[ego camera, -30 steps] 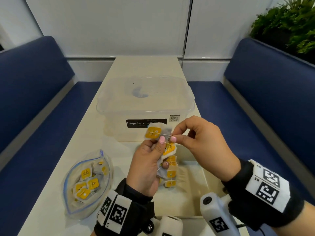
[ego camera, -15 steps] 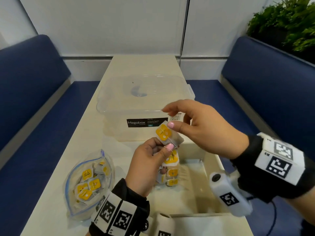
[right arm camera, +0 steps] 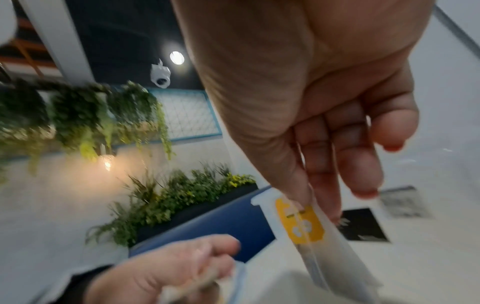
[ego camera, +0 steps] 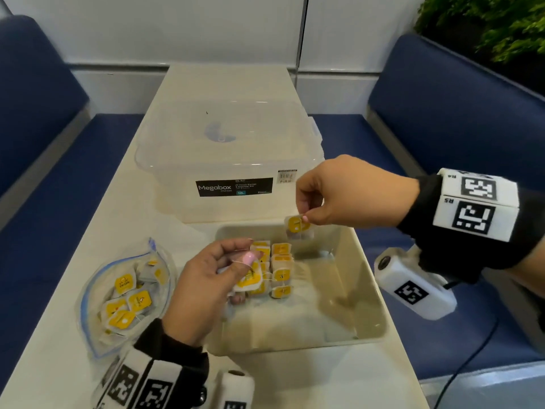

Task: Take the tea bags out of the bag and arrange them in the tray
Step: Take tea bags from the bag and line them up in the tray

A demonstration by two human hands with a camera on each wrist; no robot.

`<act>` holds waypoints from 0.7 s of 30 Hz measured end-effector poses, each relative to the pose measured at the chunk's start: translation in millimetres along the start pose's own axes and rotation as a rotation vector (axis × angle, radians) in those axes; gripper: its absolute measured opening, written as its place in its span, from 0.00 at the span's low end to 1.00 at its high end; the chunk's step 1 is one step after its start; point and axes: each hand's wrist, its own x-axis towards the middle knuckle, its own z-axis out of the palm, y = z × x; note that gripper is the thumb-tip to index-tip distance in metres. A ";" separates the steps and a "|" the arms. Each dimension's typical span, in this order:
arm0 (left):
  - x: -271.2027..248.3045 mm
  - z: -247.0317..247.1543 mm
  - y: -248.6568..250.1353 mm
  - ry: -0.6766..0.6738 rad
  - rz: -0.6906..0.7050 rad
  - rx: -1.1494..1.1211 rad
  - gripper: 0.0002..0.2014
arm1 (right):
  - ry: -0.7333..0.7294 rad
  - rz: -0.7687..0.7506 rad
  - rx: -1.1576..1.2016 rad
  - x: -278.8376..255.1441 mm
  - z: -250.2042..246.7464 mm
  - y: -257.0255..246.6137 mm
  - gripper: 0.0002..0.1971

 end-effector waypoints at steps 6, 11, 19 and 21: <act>-7.6 -22.5 -13.5 0.077 -0.023 -0.074 0.09 | -0.115 0.176 -0.139 20.2 47.0 23.6 0.05; -14.9 -28.8 -19.9 0.073 -0.042 -0.094 0.08 | -0.142 0.274 -0.137 34.5 79.9 25.8 0.06; -22.6 -34.3 -28.5 0.053 -0.087 -0.109 0.12 | -0.112 0.430 -0.211 48.2 107.6 24.3 0.05; -22.9 -35.4 -28.4 0.046 -0.092 -0.107 0.11 | -0.103 0.460 -0.197 48.9 109.2 23.4 0.04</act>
